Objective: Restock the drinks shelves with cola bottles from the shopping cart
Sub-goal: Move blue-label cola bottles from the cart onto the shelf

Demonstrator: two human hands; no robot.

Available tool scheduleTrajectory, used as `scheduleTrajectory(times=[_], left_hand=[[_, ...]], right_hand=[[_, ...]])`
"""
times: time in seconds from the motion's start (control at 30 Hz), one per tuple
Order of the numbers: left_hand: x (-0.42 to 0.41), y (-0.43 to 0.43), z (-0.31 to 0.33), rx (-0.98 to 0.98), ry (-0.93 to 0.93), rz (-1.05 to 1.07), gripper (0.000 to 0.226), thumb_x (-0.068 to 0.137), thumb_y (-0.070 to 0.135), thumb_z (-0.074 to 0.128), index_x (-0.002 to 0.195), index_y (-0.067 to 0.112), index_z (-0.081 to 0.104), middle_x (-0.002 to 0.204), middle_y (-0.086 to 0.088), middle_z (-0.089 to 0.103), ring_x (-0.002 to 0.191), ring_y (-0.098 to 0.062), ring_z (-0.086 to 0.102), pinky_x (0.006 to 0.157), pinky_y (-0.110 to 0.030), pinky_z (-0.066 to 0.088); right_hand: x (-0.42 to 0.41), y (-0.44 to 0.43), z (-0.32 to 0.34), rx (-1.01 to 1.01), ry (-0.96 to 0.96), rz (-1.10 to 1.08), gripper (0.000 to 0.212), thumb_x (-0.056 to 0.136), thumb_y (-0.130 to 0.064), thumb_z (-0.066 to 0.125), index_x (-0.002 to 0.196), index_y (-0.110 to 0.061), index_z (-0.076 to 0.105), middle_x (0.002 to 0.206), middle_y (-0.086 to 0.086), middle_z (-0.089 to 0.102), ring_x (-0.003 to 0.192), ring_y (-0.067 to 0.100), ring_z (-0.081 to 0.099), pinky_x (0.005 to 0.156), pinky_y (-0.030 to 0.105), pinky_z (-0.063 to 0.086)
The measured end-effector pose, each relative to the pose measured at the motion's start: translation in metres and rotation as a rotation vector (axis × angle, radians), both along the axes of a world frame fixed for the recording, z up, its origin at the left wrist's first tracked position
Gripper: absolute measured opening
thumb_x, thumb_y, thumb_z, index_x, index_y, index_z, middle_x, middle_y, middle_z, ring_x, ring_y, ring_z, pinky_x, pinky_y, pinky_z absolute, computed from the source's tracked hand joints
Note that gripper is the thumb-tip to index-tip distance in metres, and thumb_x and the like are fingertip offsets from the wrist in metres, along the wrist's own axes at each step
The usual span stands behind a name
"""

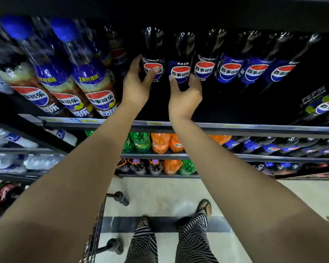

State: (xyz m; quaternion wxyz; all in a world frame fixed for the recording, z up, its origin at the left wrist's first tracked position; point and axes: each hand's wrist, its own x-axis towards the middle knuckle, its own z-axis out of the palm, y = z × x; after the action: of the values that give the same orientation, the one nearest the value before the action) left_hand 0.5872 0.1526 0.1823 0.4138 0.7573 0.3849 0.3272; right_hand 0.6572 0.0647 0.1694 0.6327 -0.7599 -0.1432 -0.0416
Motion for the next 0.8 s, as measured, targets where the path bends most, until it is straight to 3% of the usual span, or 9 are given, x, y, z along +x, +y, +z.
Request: scheduleTrajectory(times=[0.1,0.17,0.23,0.3,0.5,0.7,0.8], left_hand=[[0.003,0.006,0.001,-0.010,-0.004,-0.010,0.059,0.093,0.041,0.057,0.143,0.013,0.041,0.137,-0.001,0.055,0.125,-0.009,0.049,0.100,-0.020,0.041],[0.005,0.011,-0.001,-0.015,-0.023,-0.030,0.059,0.093,0.042,0.057,0.142,0.013,0.042,0.136,-0.001,0.056,0.125,-0.011,0.050,0.103,-0.026,0.042],[0.005,0.014,-0.003,-0.020,-0.042,-0.048,0.060,0.092,0.044,0.056,0.141,0.012,0.042,0.135,-0.002,0.056,0.124,-0.012,0.052,0.104,-0.031,0.043],[0.005,0.015,-0.004,-0.030,-0.054,-0.052,0.060,0.092,0.042,0.057,0.141,0.011,0.042,0.134,-0.001,0.057,0.123,-0.009,0.052,0.103,-0.026,0.043],[0.007,0.015,-0.006,-0.046,-0.087,-0.039,0.058,0.093,0.037,0.058,0.141,0.008,0.042,0.131,-0.004,0.059,0.120,-0.011,0.055,0.100,-0.024,0.045],[0.008,0.009,-0.002,-0.083,-0.089,-0.014,0.058,0.094,0.034,0.058,0.143,0.009,0.039,0.134,-0.004,0.057,0.122,-0.011,0.053,0.100,-0.020,0.043],[0.007,0.002,0.002,-0.134,-0.060,0.001,0.055,0.095,0.038,0.056,0.142,0.013,0.042,0.133,-0.002,0.058,0.121,-0.011,0.053,0.095,-0.020,0.043]], right_hand=[[0.002,0.006,-0.002,0.014,-0.005,-0.007,0.046,0.077,-0.017,0.078,0.115,0.004,0.062,0.112,0.015,0.066,0.110,0.025,0.060,0.095,0.027,0.046],[0.004,0.009,-0.003,0.015,-0.003,-0.013,0.046,0.077,-0.015,0.078,0.116,0.004,0.062,0.113,0.015,0.066,0.112,0.024,0.060,0.096,0.026,0.046],[0.006,0.013,-0.004,0.008,0.009,-0.028,0.045,0.077,-0.014,0.078,0.114,0.005,0.062,0.111,0.015,0.066,0.110,0.023,0.061,0.094,0.017,0.044],[0.007,0.017,-0.004,0.011,-0.001,-0.047,0.039,0.076,-0.012,0.078,0.106,0.007,0.063,0.103,0.016,0.067,0.101,0.024,0.062,0.084,0.006,0.038],[0.000,0.026,0.002,0.022,0.057,-0.148,0.045,0.073,-0.012,0.080,0.112,0.002,0.063,0.107,0.015,0.066,0.104,0.028,0.058,0.085,0.022,0.040],[0.002,0.025,0.001,-0.026,0.077,-0.128,0.043,0.073,-0.013,0.080,0.108,0.002,0.062,0.107,0.015,0.065,0.106,0.028,0.057,0.084,0.023,0.040],[0.003,0.020,0.006,-0.067,0.119,-0.093,0.040,0.074,-0.013,0.079,0.105,0.005,0.062,0.104,0.018,0.064,0.104,0.031,0.058,0.089,0.032,0.046]])
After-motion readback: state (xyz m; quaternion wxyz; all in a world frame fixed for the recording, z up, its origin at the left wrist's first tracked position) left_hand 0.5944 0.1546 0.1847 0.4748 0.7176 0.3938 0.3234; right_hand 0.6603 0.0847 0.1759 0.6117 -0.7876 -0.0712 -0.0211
